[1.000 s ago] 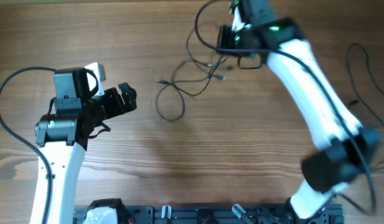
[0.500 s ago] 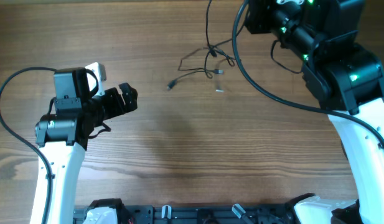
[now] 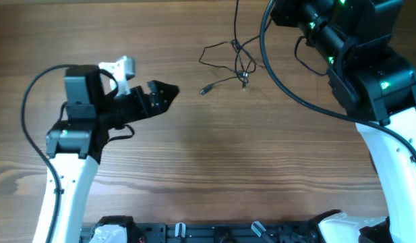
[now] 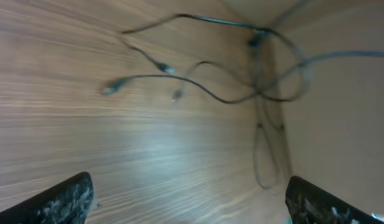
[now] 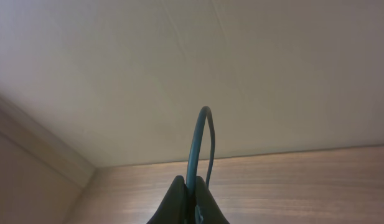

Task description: Untangle cables

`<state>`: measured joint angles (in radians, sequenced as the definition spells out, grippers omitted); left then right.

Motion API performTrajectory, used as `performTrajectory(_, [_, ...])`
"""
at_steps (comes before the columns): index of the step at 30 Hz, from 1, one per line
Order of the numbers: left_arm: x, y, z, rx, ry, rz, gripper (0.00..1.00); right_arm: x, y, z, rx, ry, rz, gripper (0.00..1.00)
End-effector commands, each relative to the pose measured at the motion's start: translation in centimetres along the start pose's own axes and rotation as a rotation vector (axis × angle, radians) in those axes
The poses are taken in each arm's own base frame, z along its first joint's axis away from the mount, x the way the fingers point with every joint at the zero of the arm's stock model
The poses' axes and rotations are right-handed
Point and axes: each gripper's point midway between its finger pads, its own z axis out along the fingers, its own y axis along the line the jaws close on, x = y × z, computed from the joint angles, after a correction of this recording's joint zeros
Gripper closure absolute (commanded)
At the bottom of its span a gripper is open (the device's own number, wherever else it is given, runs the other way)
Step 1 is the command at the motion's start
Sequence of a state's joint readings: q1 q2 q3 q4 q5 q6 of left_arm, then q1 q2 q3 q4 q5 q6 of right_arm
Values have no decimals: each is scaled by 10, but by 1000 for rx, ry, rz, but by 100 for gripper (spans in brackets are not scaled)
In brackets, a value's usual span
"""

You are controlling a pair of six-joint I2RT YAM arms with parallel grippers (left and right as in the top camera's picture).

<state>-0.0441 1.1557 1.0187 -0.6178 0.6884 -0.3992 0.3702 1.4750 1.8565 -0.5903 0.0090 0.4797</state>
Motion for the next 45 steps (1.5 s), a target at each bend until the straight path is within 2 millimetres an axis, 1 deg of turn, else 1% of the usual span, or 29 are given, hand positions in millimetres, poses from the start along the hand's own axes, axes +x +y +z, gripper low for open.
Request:
performTrajectory(1, [12,-37,18,104,58,-9,0,-8,0,-7,12,-27,78,96])
performTrajectory(4, [19,-44,43,66,68,-80,0,-7,-1,-6,14,-23,105,96])
performTrajectory(5, [22,-47,51,59,78,-87,0,-6,-1,-6,15,-21,107,96])
performTrajectory(7, [34,-59,71,85,116,-50,0,-5,-3,-6,25,-18,106,96])
performTrajectory(9, [44,-67,88,106,150,-33,0,-6,-14,-7,83,-30,103,96])
performTrajectory(11, [53,-68,101,106,185,-30,0,-8,-23,-8,137,-50,93,96])
performTrajectory(12, [58,-66,106,100,203,-32,0,-11,-29,-9,169,-69,93,96])
performTrajectory(14, [65,-59,115,79,231,-42,0,-21,-33,-12,180,-108,100,96])
performTrajectory(17, [65,-46,125,29,226,-53,0,-35,-31,-19,163,-157,108,96])
performTrajectory(21, [67,-28,130,-48,220,-70,0,-55,-28,-32,141,-227,121,96])
performTrajectory(26, [71,-23,136,-68,231,-62,0,-56,-29,-34,143,-229,122,96])
performTrajectory(27, [72,-20,138,-75,231,-24,0,-56,-30,-34,145,-228,122,96])
performTrajectory(28, [74,-18,141,-74,241,54,0,-55,-30,-34,147,-226,122,96])
performTrajectory(29, [81,-16,144,-65,270,188,1,-56,-31,-34,151,-227,114,96])
performTrajectory(33, [102,-13,146,-39,351,463,0,-58,-35,-35,172,-236,97,96])
performTrajectory(35, [117,-21,148,9,388,650,0,-59,-39,-35,182,-238,99,96])
performTrajectory(38, [138,-36,150,93,424,903,0,-59,-39,-35,182,-238,99,96])
performTrajectory(40, [150,-43,154,128,432,1055,0,-58,-39,-35,183,-236,99,96])
performTrajectory(42, [152,-37,163,71,429,1130,0,-58,-40,-35,186,-236,97,96])
performTrajectory(45, [155,-20,180,-3,447,1211,0,-58,-42,-36,191,-235,96,96])
